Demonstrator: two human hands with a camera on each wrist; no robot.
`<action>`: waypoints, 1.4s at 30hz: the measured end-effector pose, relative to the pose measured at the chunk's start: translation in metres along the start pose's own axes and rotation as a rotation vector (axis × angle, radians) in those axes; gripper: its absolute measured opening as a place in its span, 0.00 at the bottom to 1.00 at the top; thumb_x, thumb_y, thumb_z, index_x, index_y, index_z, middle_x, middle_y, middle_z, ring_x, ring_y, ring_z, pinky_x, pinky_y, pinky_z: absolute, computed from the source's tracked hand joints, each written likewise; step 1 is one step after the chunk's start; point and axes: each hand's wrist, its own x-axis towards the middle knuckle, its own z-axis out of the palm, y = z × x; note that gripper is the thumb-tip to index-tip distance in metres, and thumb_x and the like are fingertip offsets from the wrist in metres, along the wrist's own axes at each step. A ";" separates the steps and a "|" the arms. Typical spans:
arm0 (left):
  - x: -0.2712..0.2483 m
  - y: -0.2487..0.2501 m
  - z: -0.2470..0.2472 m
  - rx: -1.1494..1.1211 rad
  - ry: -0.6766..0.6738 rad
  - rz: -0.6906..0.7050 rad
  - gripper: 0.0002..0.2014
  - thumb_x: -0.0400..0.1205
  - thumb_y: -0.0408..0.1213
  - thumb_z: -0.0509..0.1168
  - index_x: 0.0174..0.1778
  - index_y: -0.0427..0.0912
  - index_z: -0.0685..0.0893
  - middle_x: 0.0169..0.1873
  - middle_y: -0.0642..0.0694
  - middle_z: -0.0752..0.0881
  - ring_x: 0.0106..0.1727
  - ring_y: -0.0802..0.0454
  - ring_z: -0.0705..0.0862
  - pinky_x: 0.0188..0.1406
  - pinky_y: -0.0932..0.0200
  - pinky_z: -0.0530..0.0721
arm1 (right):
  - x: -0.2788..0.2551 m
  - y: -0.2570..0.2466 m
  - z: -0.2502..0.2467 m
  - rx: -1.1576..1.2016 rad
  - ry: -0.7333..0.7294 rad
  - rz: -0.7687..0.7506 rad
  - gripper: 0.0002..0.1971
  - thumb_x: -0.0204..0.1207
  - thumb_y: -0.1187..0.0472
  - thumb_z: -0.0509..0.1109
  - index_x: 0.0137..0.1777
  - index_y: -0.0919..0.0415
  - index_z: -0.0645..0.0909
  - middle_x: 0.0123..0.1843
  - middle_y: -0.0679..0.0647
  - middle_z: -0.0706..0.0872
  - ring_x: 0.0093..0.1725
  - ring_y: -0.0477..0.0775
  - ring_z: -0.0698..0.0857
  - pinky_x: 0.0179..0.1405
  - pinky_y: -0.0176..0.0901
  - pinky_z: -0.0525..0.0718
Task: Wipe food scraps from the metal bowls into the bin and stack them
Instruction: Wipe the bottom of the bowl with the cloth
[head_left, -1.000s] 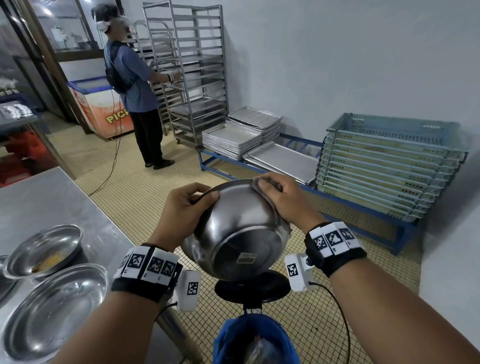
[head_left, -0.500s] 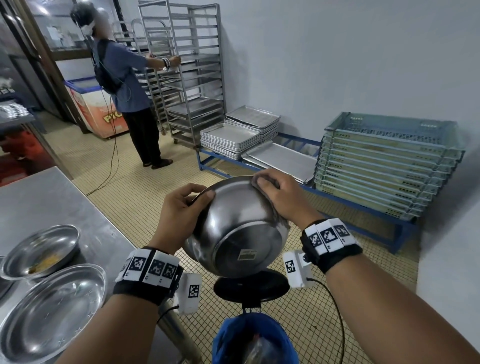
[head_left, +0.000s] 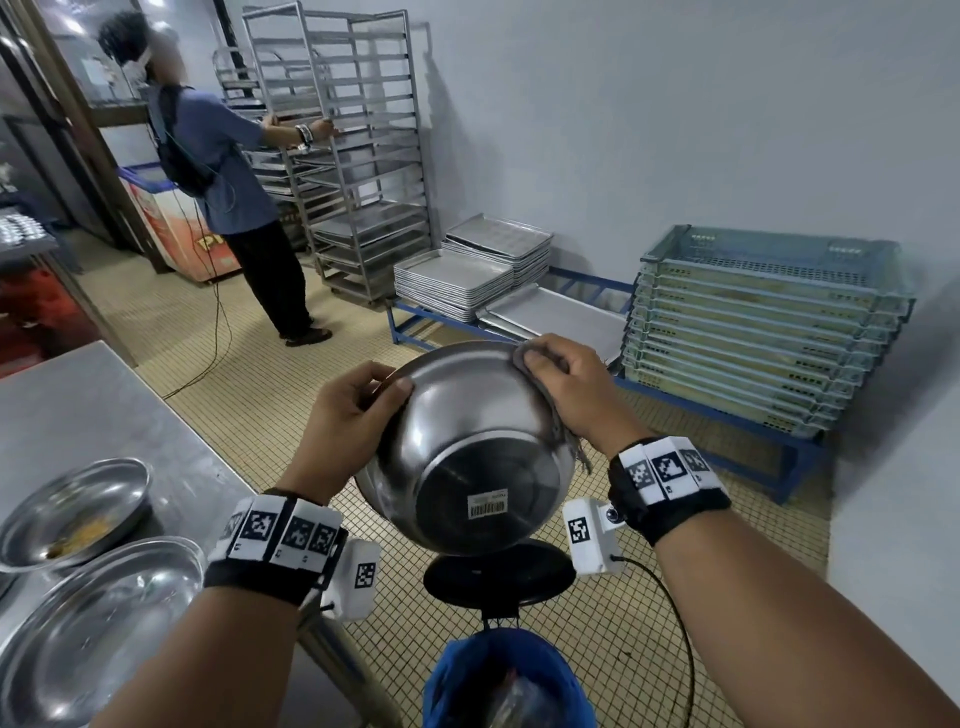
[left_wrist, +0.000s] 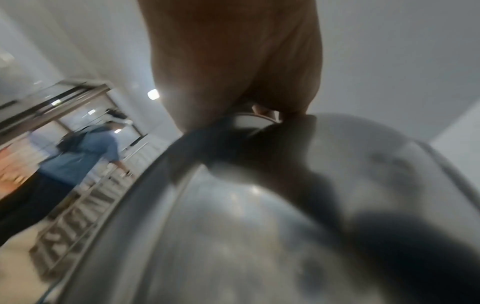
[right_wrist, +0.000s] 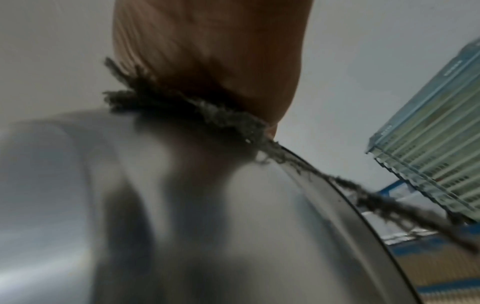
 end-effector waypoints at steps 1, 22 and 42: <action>0.004 0.004 0.000 0.055 -0.039 0.016 0.03 0.88 0.38 0.72 0.48 0.47 0.90 0.37 0.49 0.94 0.37 0.55 0.92 0.35 0.63 0.87 | 0.000 -0.005 0.001 -0.040 -0.018 -0.031 0.07 0.85 0.56 0.69 0.51 0.44 0.88 0.48 0.41 0.91 0.53 0.44 0.88 0.58 0.47 0.85; 0.003 0.016 0.007 -0.156 0.090 -0.037 0.03 0.86 0.35 0.73 0.47 0.45 0.91 0.36 0.45 0.94 0.34 0.52 0.90 0.34 0.58 0.88 | 0.000 -0.001 -0.005 -0.050 0.008 -0.001 0.08 0.87 0.51 0.66 0.56 0.48 0.87 0.53 0.44 0.90 0.56 0.48 0.87 0.60 0.49 0.83; -0.002 0.007 0.022 -0.124 0.064 -0.057 0.05 0.85 0.35 0.74 0.45 0.48 0.90 0.34 0.49 0.94 0.34 0.55 0.91 0.34 0.60 0.88 | 0.002 -0.025 0.010 -0.237 -0.057 -0.117 0.07 0.85 0.54 0.68 0.55 0.43 0.88 0.49 0.37 0.90 0.52 0.41 0.86 0.55 0.41 0.83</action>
